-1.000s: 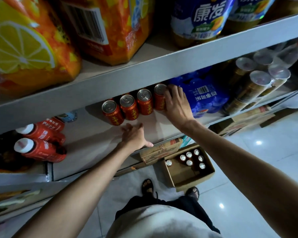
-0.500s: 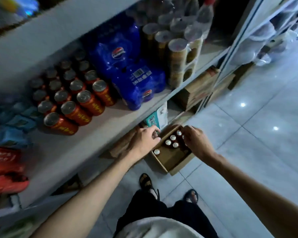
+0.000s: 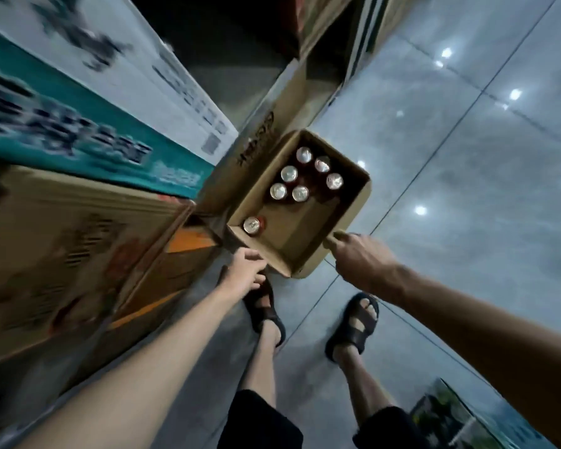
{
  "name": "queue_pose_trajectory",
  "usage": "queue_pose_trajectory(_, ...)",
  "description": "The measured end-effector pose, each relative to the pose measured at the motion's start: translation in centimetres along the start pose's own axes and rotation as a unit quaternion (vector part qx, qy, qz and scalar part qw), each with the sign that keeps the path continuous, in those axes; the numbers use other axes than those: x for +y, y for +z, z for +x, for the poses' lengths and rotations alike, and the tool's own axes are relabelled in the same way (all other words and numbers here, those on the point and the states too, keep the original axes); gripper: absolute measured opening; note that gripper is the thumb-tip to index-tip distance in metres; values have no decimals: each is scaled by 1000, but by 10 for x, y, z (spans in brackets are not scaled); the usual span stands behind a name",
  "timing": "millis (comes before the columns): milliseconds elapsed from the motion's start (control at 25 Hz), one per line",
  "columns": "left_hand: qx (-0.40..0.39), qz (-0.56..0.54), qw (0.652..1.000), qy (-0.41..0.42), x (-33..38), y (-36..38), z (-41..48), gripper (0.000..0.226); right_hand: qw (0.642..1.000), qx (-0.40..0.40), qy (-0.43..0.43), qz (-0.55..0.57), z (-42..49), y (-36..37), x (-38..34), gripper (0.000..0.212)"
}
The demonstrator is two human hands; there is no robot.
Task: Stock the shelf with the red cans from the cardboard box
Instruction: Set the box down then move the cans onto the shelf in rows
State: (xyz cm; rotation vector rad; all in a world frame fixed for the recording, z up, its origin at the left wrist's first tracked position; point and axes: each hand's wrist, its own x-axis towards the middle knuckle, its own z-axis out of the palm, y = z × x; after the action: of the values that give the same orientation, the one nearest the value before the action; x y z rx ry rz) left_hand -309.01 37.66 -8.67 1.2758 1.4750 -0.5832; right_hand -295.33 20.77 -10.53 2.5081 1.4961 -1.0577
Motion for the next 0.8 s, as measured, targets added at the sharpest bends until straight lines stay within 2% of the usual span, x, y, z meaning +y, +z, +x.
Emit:
queue_pose_trajectory(160, 41, -84, 995, -21, -43, 36, 162, 55, 1000, 10, -14, -25, 137, 117, 12, 41)
queue_pose_trajectory(320, 86, -79, 993, -5, -88, 38, 268, 64, 999, 13, -40, 9, 246, 203, -11, 45)
queue_pose_trajectory(480, 102, -12, 994, 26, -115, 33, 311, 39, 995, 19, -101, -5, 313, 245, -36, 59)
queue_pose_trajectory(560, 103, -52, 992, 49, -118, 32, 314, 35, 992, 48, -113, -12, 329, 260, -46, 48)
queue_pose_trajectory(680, 86, -124, 987, 46, -114, 33, 313, 35, 991, 95, -94, -25, 338, 275, -56, 42)
queue_pose_trajectory(760, 98, -109, 989, 31, -112, 35, 321, 36, 993, 99, -57, 7, 335, 279, -58, 28)
queue_pose_trajectory(800, 108, -94, 989, 21, -111, 36, 324, 38, 994, 96, -25, 53, 329, 279, -54, 28)
